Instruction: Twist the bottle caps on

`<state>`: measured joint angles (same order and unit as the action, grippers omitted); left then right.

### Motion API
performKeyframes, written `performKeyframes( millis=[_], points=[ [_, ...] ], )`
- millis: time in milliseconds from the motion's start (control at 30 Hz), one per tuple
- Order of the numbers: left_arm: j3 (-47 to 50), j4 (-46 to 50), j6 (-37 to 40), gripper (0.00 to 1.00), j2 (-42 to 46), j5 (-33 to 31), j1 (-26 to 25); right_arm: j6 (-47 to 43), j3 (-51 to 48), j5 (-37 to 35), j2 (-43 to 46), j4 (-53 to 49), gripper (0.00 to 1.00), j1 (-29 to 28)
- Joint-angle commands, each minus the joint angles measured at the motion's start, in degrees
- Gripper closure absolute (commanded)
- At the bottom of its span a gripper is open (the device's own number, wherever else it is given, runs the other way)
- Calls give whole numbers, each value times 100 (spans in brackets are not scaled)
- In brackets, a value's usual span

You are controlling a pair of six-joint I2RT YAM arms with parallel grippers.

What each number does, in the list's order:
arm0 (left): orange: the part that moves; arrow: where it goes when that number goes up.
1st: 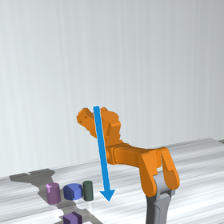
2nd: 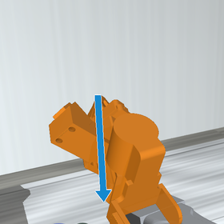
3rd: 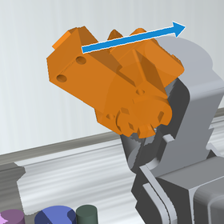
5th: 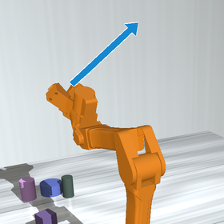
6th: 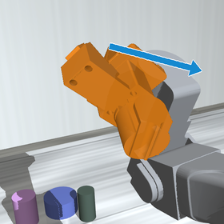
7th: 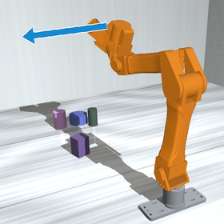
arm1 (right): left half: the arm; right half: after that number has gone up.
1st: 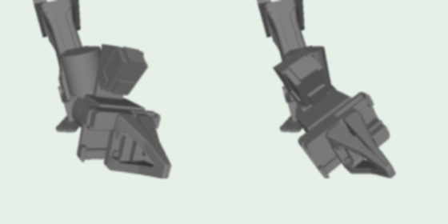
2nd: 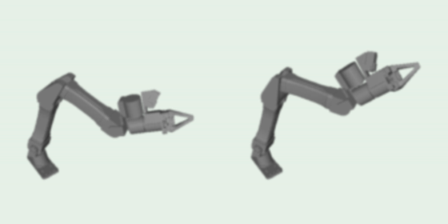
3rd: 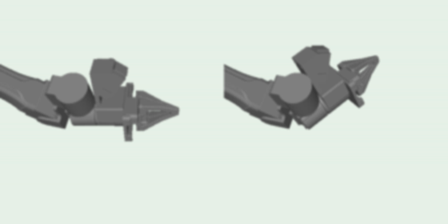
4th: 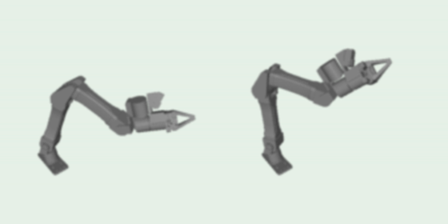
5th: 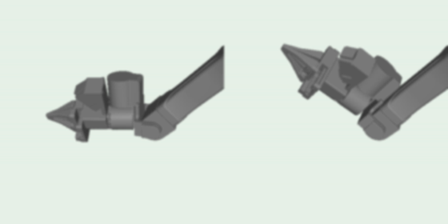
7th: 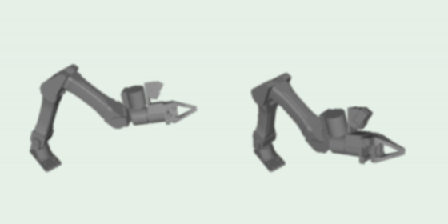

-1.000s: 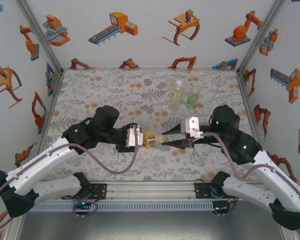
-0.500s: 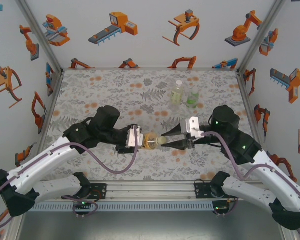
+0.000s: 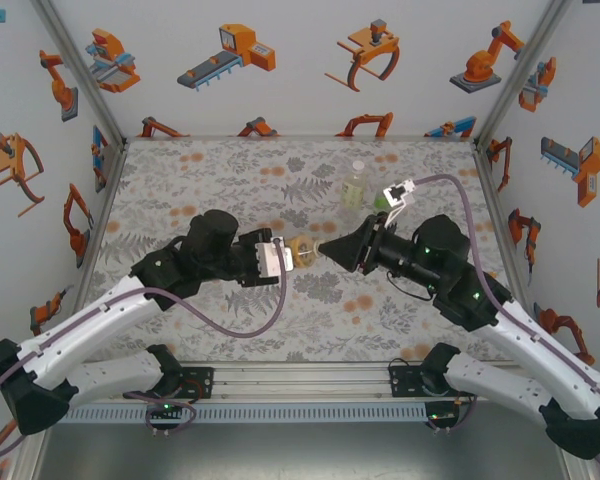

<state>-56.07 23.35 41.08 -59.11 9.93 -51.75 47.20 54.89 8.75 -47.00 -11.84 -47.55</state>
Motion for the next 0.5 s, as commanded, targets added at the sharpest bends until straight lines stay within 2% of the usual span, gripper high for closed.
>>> performKeyframes(
  millis=[0,67,200,333,467],
  points=[
    [-119,-980,-162,100,-47,-15,-37,2331,104,-690,-315,-1272,100,-44],
    [-153,-932,-41,100,-166,-33,-46,2906,232,-603,-489,-1677,100,-44],
    [-325,-802,-11,100,-424,-502,-125,3173,255,-503,-598,-1678,100,-59],
    [-449,-767,-69,100,-602,-1031,-187,3036,236,-766,-577,-1711,100,-59],
    [-356,-774,40,100,-571,-733,-195,2320,443,-937,-616,-1690,100,-61]
  ],
)
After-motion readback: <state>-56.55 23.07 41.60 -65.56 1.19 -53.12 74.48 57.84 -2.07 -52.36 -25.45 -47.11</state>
